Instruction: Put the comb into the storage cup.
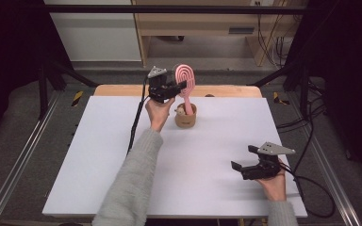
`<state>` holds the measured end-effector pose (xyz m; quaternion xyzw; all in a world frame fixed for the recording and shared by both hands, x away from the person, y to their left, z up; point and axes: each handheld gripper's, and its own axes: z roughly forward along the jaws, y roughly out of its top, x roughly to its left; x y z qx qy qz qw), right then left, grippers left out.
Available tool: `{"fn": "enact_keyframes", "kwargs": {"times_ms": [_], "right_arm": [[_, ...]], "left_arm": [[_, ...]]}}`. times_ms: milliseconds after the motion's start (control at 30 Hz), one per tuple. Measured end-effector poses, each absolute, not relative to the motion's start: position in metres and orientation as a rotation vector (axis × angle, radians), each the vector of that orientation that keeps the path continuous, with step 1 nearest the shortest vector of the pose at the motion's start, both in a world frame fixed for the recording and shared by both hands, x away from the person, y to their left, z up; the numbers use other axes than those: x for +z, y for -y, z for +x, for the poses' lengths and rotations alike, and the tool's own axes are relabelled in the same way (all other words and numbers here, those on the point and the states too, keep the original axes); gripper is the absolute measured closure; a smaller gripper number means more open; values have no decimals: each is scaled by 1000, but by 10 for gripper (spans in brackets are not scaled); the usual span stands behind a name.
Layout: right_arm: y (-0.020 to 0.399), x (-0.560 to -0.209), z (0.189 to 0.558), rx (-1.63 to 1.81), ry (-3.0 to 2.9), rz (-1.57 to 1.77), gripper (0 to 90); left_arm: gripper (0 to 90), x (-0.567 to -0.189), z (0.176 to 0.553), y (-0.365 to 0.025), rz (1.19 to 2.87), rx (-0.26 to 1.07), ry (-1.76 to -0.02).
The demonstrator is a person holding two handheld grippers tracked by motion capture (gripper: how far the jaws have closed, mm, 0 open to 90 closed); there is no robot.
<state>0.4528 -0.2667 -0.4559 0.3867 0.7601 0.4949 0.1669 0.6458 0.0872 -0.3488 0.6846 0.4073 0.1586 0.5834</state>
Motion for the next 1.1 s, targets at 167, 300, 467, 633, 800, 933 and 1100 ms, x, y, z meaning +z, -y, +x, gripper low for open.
{"fn": "enact_keyframes", "kwargs": {"times_ms": [167, 300, 467, 633, 800, 933, 1100], "right_arm": [[267, -456, 453, 1407, -2161, 1097, 3], [267, -456, 453, 1411, -2161, 1099, 3], [266, -456, 453, 1412, -2162, 1102, 2], [266, -456, 453, 1413, -2163, 1101, 3], [266, -456, 453, 1415, -2160, 1099, 3], [266, -456, 453, 1416, -2161, 1101, 3], [266, -456, 453, 1416, -2159, 1100, 2]], "left_arm": [[632, -354, 646, -88, 1602, 367, -952], [632, -359, 646, -91, 1603, 367, -961], [631, -365, 646, -92, 1602, 360, -965], [631, -369, 646, -93, 1604, 356, -970], [631, -373, 647, -97, 1605, 358, -983], [630, -375, 646, -100, 1598, 353, -984], [629, -377, 646, -104, 1589, 354, -992]]}}
